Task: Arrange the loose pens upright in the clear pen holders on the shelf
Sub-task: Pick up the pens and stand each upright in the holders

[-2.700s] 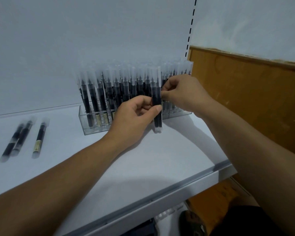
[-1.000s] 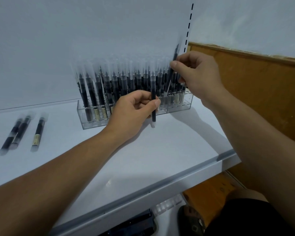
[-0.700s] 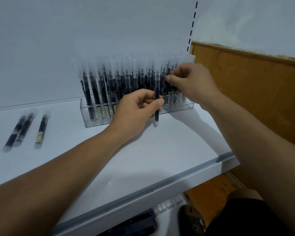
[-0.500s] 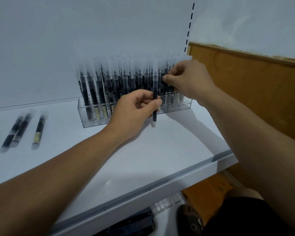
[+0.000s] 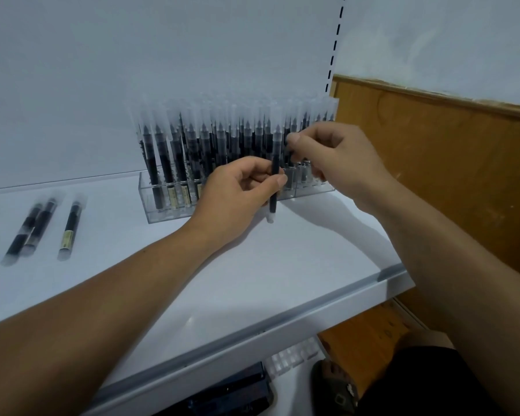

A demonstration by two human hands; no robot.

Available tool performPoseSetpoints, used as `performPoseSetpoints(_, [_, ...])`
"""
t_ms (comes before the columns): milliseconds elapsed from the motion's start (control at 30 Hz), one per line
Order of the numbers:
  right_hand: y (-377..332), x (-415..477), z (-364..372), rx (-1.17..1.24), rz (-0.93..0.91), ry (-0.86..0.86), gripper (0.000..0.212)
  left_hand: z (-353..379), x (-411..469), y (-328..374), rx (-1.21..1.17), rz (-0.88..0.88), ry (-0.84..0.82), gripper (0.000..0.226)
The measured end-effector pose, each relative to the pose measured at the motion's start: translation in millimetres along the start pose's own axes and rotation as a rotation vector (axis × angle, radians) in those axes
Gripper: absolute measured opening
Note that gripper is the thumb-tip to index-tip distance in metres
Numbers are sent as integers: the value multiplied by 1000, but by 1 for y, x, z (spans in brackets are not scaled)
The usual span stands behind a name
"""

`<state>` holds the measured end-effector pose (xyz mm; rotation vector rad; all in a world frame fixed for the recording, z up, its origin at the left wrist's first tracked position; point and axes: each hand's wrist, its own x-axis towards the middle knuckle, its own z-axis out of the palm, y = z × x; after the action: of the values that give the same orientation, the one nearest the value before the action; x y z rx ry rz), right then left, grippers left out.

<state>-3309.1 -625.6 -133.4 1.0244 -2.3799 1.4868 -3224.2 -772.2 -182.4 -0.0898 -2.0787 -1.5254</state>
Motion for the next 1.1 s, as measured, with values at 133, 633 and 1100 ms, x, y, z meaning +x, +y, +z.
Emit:
performPoseSetpoints(133, [-2,-9,5,46,-56,-169,10,0,-1,-1,96,50,-30,6])
performPoseSetpoints(633, [4,30,-22,-31,5,254,12,-3,-10,6,991,288,-140,53])
performPoseSetpoints(1100, [16,32,0,-451,54,17,26,-5,-8,3,1033,294,-154,50])
